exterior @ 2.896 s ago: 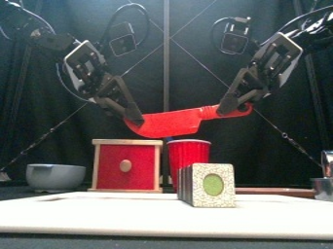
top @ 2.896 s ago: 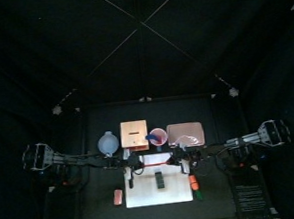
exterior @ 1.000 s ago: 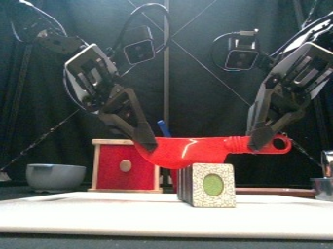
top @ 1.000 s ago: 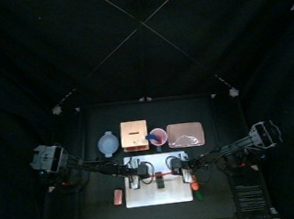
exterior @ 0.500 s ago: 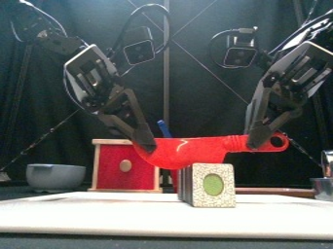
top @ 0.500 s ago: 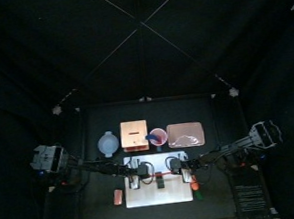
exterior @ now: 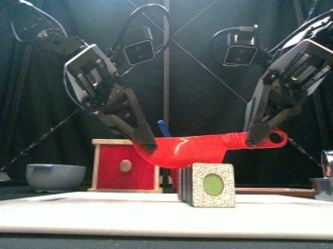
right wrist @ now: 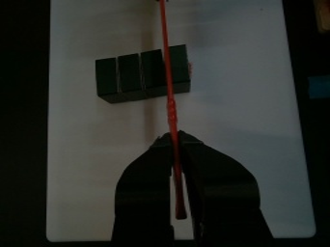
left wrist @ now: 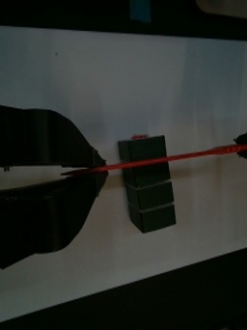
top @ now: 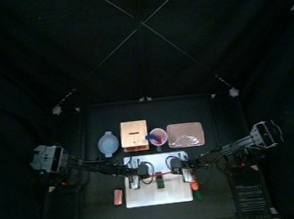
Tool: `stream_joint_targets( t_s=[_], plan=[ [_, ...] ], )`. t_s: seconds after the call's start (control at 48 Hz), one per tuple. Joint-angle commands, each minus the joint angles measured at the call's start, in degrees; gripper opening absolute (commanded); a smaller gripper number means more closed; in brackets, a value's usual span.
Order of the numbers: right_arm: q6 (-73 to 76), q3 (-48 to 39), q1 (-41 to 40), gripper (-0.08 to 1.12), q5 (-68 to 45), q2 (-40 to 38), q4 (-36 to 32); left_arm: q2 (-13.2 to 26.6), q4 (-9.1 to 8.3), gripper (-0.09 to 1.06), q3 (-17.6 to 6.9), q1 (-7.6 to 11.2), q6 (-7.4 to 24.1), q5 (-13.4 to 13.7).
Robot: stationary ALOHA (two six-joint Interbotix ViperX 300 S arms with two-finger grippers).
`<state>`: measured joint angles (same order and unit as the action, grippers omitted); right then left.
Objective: Place sushi on board then cut the sushi with the knife then place the pieces on the plate
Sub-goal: Cut the sushi into 4 pieces
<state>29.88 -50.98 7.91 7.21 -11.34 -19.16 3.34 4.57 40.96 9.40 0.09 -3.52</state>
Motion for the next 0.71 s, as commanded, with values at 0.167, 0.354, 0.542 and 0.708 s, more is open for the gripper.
stream_joint_targets(
  t_s=[0.167, 0.354, 0.542, 0.708],
  plan=[
    [0.35, 0.26, -0.35, 0.35, -0.09, -1.14, 0.62, -0.88, 0.00, 0.44, -0.97, 0.53, 0.00, -0.26],
    [0.26, 0.09, -0.18, 0.35, -0.18, 0.09, 1.49, -0.53, 0.00, 0.44, -0.97, 0.53, 0.00, -0.26],
    [0.26, 0.26, -0.09, 0.35, -0.26, 1.23, 1.49, -0.44, 0.00, 0.44, -0.70, 0.53, -0.09, 0.09],
    [0.35, 0.26, -0.18, 0.35, -0.26, 2.64, 1.49, 0.53, 0.00, 0.44, -0.79, 0.53, -0.09, 1.32]
  ],
)
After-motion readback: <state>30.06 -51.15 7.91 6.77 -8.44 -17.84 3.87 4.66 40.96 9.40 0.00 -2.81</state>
